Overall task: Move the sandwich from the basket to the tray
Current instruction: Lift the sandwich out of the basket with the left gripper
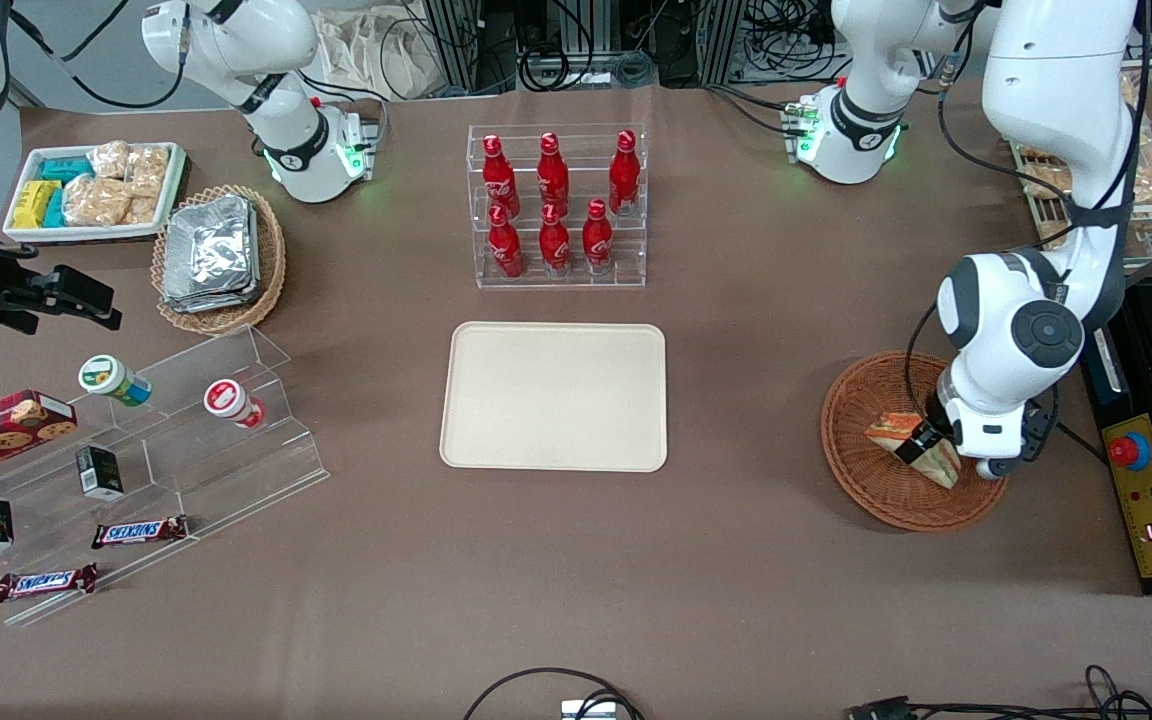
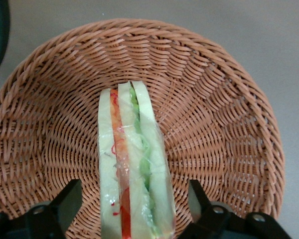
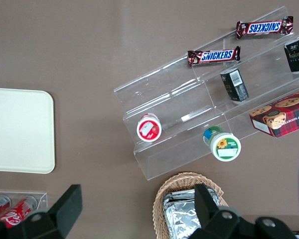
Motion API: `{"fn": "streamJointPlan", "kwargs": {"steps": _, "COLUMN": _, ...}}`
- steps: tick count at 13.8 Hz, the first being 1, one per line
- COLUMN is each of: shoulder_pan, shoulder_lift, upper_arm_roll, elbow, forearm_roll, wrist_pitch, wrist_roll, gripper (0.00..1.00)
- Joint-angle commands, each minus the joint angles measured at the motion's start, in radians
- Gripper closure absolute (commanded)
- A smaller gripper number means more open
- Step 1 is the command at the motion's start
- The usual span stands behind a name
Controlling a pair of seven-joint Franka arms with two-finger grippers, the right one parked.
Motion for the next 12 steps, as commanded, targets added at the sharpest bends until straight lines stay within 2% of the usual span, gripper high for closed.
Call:
{"fn": "streamJointPlan", "kwargs": {"steps": 1, "shoulder_pan": 0.001, "shoulder_lift": -0.001, "upper_arm_roll": -0.006, "elbow": -0.004, "forearm_roll": -0.003, "wrist_pitch": 0.01, "wrist_roll": 0.067, "gripper": 0.72}}
{"fn": "streamJointPlan", "kwargs": {"steps": 2, "shoulder_pan": 0.001, "shoulder_lift": -0.001, "upper_arm_roll": -0.006, "elbow": -0.002, "forearm_roll": -0.009, "wrist_pitch": 0.008, "wrist_roll": 0.131, "gripper": 0.89}}
{"fn": "streamJointPlan", "kwargs": {"steps": 3, "shoulder_pan": 0.001, "shoulder_lift": -0.001, "upper_arm_roll": -0.006, "elbow": -0.001, "forearm_roll": -0.009, "wrist_pitch": 0.007, "wrist_roll": 0.155, "gripper": 1.0}}
{"fn": "streamJointPlan", "kwargs": {"steps": 7, "shoulder_pan": 0.001, "shoulder_lift": -0.049, "upper_arm_roll": 0.005, "elbow": 0.015, "forearm_roll": -0.005, "wrist_pitch": -0.054, "wrist_roll": 0.245, "gripper": 1.0}}
{"fn": "streamJointPlan", "kwargs": {"steps": 10, "shoulder_pan": -0.003, "shoulder_lift": -0.108, "upper_arm_roll": 0.004, "elbow": 0.103, "forearm_roll": 0.008, "wrist_pitch": -0.243, "wrist_roll": 0.36, "gripper": 1.0}}
{"fn": "streamJointPlan", "kwargs": {"steps": 12, "shoulder_pan": -0.006, "shoulder_lift": -0.128, "upper_arm_roll": 0.001, "elbow": 0.213, "forearm_roll": 0.009, "wrist_pitch": -0.396, "wrist_roll": 0.446, "gripper": 1.0}}
